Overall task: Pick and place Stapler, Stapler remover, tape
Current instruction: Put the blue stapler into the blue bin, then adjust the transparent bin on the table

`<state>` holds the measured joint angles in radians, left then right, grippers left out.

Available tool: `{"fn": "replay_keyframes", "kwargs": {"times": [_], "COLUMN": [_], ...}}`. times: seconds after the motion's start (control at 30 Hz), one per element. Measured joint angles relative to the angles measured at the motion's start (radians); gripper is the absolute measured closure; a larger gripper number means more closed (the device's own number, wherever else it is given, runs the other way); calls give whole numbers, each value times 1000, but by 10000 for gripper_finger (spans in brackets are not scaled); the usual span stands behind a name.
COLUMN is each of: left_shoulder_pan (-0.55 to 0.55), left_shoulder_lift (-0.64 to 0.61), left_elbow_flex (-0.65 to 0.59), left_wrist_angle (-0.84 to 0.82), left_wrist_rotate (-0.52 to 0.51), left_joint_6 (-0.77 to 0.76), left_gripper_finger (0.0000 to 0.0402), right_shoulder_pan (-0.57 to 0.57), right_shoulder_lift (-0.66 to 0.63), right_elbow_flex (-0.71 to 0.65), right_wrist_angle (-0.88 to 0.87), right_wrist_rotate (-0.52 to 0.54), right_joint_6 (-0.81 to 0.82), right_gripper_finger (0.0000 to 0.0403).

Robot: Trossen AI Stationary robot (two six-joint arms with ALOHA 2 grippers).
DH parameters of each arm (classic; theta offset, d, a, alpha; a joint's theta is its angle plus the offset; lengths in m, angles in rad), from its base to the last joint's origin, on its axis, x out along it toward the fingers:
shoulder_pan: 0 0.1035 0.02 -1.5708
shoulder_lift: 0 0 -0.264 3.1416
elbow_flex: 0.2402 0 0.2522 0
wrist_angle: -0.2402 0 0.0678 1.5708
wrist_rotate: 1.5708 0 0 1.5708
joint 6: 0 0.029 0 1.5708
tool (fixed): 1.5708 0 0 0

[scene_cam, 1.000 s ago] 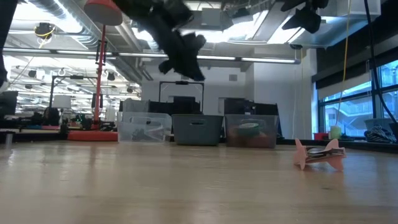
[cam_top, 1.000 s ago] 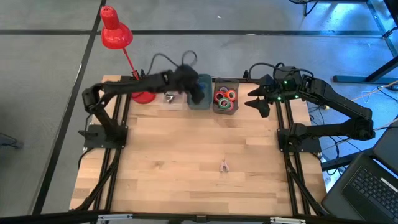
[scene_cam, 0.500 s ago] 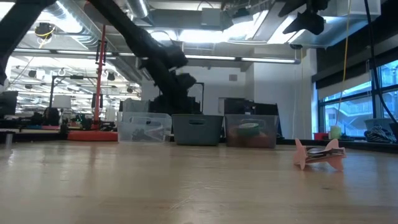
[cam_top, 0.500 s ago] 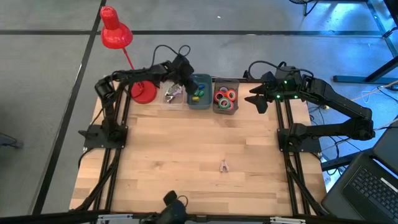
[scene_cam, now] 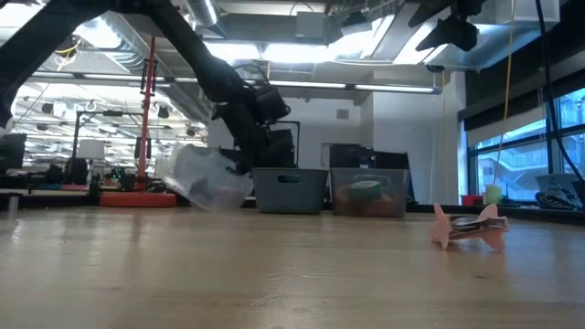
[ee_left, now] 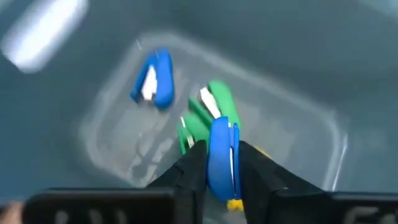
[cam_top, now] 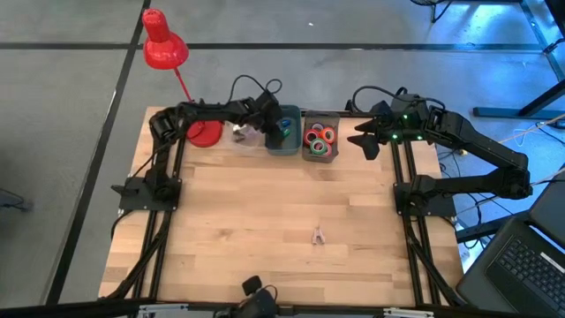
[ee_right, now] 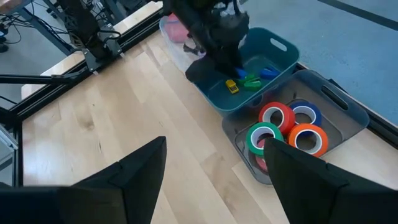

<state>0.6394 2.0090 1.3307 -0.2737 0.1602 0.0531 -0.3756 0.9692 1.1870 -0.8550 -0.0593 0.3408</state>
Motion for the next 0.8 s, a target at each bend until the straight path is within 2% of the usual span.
{"fn": "replay_keyframes", "kwargs": {"times": [0.23, 0.37, 0.6, 0.7, 0.8], "left_shoulder_pan": [-11, -12, -16, -17, -16], "left_shoulder_lift": [-38, -77, -226, -334, -418], "left_elbow_flex": [-1, -4, -3, -1, -1], "left_wrist_angle": [74, 62, -48, -180, -351], "left_wrist_rotate": [-13, -11, -40, -165, -377], "left_joint_6": [12, 7, 4, 28, 94], "left_gripper_finger": [197, 144, 129, 132, 133], "right_shoulder_pan": [0, 0, 0, 0, 0], "right_shoulder_lift": [0, 0, 0, 0, 0], "right_elbow_flex": [0, 0, 0, 0, 0], "right_wrist_angle": [0, 0, -2, -4, -5], "right_wrist_rotate": [0, 0, -6, -20, -22], "right_joint_6": [0, -3, -6, -8, -8], "right_gripper_finger": [130, 130, 130, 130, 130]}}
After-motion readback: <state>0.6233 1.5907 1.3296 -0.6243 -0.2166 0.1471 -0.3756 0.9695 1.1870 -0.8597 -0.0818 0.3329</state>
